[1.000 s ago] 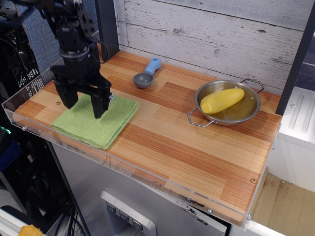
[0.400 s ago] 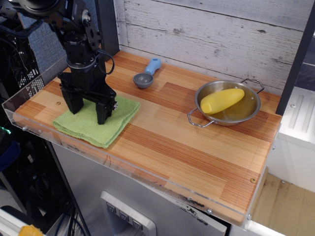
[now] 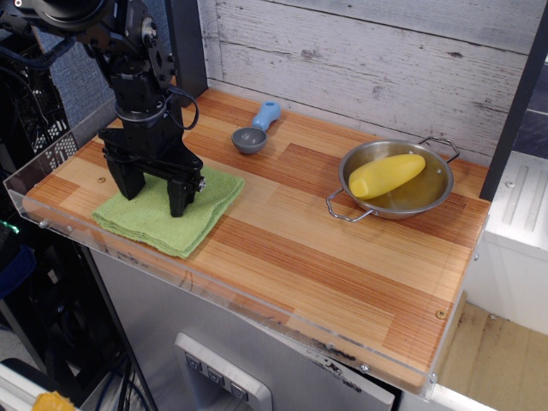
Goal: Pick up the green towel and put it bottom right edge of the table
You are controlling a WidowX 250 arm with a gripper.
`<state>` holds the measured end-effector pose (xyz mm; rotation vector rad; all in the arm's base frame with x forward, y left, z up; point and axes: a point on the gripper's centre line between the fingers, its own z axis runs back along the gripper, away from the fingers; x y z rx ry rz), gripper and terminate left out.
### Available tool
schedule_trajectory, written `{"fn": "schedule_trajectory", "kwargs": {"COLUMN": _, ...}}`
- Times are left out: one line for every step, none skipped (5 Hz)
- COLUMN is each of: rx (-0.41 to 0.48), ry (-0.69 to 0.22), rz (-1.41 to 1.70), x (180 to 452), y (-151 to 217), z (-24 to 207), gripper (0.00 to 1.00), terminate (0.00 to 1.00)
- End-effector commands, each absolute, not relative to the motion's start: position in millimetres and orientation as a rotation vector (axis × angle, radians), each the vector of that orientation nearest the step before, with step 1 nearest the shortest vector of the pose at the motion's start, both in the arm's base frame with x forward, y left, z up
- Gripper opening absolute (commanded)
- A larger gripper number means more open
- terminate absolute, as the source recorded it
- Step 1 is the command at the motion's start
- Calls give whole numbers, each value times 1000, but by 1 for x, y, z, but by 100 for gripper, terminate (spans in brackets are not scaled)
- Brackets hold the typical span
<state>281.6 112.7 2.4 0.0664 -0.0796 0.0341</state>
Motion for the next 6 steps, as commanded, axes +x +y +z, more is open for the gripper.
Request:
{"fn": "schedule_trajectory", "kwargs": {"rx": -2, "ry": -59, "rz": -24, "x": 276, "y": 43, "z": -8, "gripper": 100, "terminate": 0}}
{"fn": "schedule_trajectory", "kwargs": {"rx": -10, "ry": -64, "rz": -40, "x": 282, "y": 19, "z": -12, "gripper": 100, "terminate": 0}}
{"fn": "schedule_trajectory", "kwargs": {"rx": -3, "ry": -65, "rz": -55, "x": 283, "y": 1, "z": -14, "gripper": 100, "terminate": 0}}
{"fn": "schedule_trajectory", "kwargs": {"rx": 26, "ry": -68, "rz": -75, "x": 279, "y": -18, "z": -14, "gripper": 100, "terminate": 0}}
{"fn": "schedule_trajectory", "kwargs": {"rx": 24, "ry": -70, "rz": -69, "x": 271, "y": -41, "z": -11, "gripper": 100, "terminate": 0}}
{"fn": "schedule_trajectory", "kwargs": {"rx": 42, "ry": -76, "rz": -97, "x": 263, "y": -62, "z": -8, "gripper": 100, "terminate": 0}}
